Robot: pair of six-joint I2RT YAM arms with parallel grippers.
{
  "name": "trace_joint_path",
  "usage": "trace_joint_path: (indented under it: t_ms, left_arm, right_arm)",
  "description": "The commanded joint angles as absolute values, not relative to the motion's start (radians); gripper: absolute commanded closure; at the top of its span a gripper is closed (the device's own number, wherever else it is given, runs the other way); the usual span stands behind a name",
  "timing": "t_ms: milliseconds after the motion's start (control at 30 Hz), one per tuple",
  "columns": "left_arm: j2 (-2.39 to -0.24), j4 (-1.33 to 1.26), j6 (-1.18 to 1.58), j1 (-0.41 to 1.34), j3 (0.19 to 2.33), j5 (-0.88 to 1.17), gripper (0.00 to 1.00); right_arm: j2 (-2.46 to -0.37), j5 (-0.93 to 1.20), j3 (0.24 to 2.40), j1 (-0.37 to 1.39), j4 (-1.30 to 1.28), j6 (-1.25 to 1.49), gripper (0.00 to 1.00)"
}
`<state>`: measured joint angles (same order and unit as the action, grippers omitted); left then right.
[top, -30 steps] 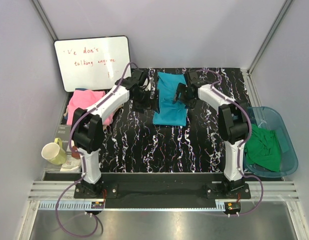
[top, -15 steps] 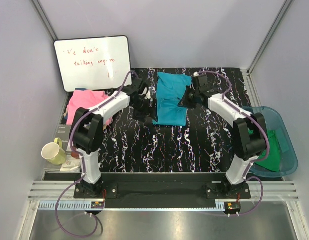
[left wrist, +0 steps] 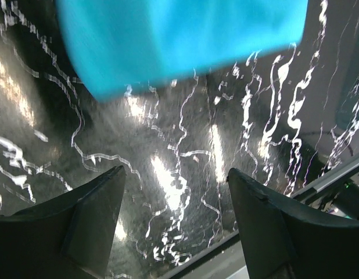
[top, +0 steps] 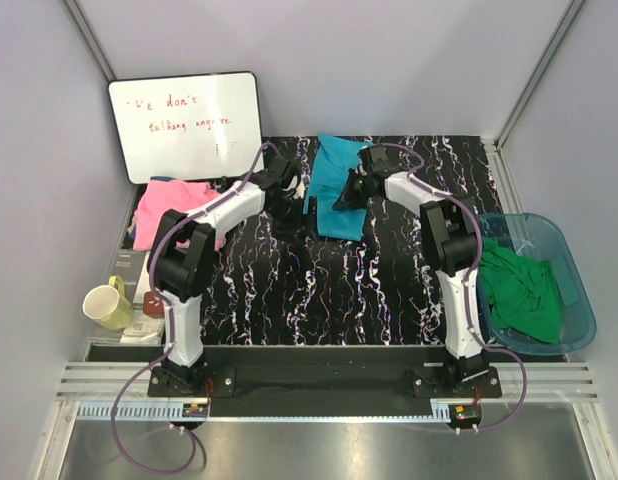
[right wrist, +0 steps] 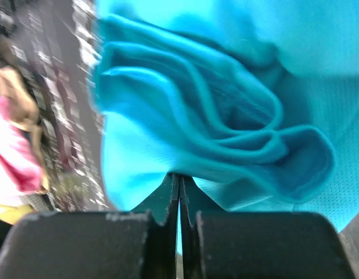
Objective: Fold and stack the t-shirts
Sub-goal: Fold the folded rectangular tshirt in 1/3 of the way
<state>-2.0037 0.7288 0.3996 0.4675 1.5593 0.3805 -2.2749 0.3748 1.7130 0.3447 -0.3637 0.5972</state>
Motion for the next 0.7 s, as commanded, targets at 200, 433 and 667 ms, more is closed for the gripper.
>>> trace_joint_path:
  t_ms: [200,433,667]
  left_arm:
    - [-1.951,0.718,0.385,0.457,1.551,0.371,0.21]
    - [-1.994,0.729,0.384,0.454,1.624,0.38,0.17]
    - [-1.971,0.752,0.345,0.42,1.644,0.368,0.01]
  right_arm:
    - [-2.322,0.396,1.921,0.324,-0.385,0.588,1.0]
    - [-2.367,0.33,1.937,0.304,-0.418,0.587,1.0]
    - [-2.409,0.249,2.011,0.293,-0.503,0.592,1.0]
